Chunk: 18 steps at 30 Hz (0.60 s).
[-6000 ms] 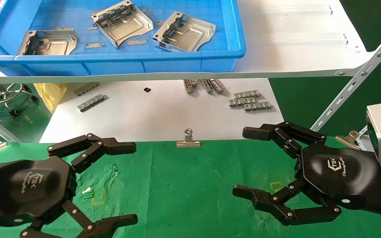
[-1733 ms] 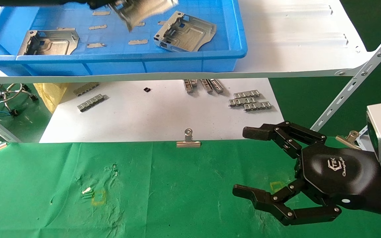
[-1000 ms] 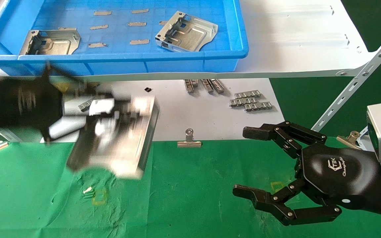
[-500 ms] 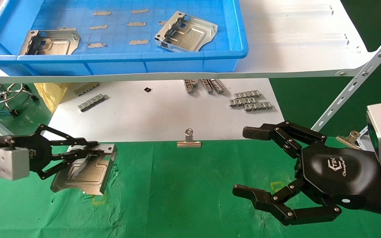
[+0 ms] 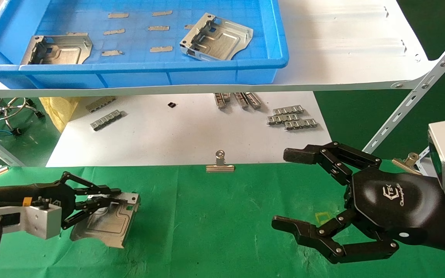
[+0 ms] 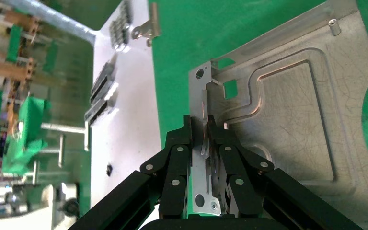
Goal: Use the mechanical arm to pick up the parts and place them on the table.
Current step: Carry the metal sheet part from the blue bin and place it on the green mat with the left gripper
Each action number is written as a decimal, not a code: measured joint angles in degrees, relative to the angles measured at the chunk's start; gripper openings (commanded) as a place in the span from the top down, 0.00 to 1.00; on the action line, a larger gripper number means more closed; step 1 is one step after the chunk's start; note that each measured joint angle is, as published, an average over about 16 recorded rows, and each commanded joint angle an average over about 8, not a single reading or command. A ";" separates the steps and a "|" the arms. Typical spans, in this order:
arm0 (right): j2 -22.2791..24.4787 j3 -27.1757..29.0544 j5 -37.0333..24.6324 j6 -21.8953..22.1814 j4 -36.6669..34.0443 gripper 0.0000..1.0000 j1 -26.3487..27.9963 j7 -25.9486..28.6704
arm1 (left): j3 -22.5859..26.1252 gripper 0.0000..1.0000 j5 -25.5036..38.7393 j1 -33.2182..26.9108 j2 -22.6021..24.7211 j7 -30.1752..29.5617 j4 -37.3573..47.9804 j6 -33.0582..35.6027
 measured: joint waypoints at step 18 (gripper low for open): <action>0.00 0.00 0.00 0.00 0.00 0.00 0.00 0.00 | -1.00 0.00 -4.02 1.37 0.49 -12.61 5.01 3.56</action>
